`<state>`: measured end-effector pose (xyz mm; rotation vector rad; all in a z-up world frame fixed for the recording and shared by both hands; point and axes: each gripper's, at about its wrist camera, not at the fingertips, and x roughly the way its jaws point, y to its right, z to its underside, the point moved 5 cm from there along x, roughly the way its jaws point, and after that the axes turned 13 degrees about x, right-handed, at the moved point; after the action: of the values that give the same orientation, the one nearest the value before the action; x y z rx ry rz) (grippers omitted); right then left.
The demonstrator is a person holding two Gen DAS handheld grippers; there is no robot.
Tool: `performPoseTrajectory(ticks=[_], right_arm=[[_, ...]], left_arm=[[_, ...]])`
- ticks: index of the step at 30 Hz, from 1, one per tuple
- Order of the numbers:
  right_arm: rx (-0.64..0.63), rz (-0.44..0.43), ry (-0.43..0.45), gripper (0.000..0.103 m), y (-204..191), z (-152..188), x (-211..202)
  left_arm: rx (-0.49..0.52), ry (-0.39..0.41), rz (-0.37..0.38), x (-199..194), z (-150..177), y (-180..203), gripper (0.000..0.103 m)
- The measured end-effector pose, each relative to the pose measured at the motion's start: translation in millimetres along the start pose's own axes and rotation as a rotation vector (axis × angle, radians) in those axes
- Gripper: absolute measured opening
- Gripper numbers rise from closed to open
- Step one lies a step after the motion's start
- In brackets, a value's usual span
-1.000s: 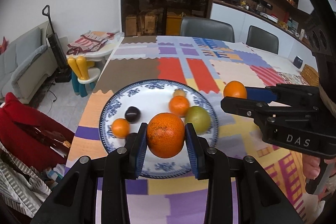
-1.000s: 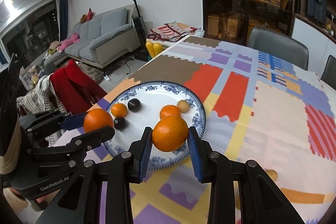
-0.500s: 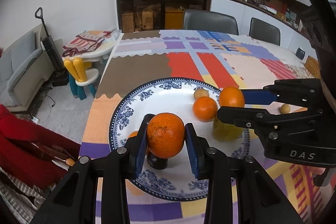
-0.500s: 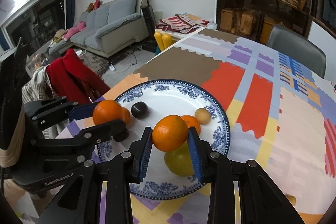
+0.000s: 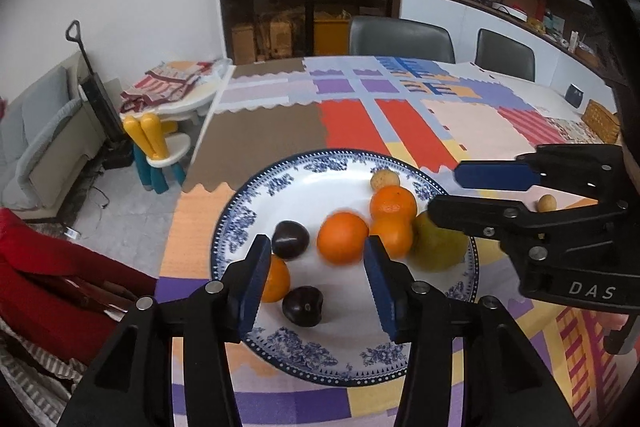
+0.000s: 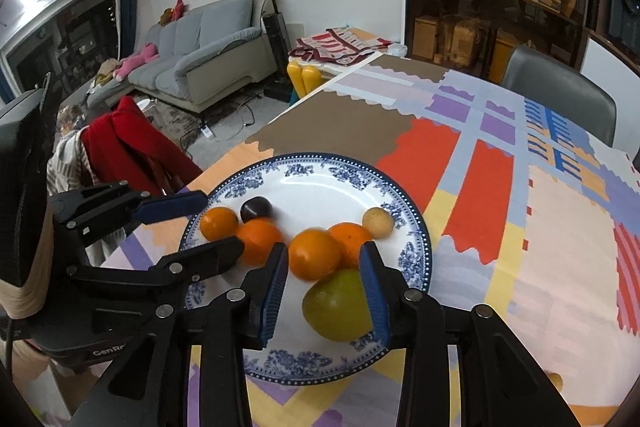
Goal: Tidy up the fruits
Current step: 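Withdraw both tools from the plate toward the pomelo and brown fruit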
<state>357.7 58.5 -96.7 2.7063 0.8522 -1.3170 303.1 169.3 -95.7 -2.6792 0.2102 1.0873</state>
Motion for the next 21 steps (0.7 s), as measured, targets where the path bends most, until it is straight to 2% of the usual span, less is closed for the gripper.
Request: performPoseTrajectory(ticks=[3,7,9,12,15,21], right_arm=[[-0.004,0.013,0.025,0.039,1,1,-11],[-0.012,0.036,0.071,0.041,2,5,-33],[-0.012,0.049,0.102,0.049,3,8,-47],[-0.012,0.066,0.137,0.053,5,12,-65],[-0.002,0.092,0.182,0.062,9,18,-87],[0.058,0.122,0.226,0.068,28,27,-121]], left_arm=[[-0.003,0.011,-0.031,-12,-1,1,0.048],[-0.003,0.042,-0.072,-36,-5,7,0.055],[-0.004,0.062,-0.079,-48,-7,11,0.057],[-0.005,0.095,-0.087,-66,-10,19,0.061],[0.001,0.119,-0.101,-80,-14,30,0.066],[-0.001,0.156,-0.080,-99,-21,56,0.072]])
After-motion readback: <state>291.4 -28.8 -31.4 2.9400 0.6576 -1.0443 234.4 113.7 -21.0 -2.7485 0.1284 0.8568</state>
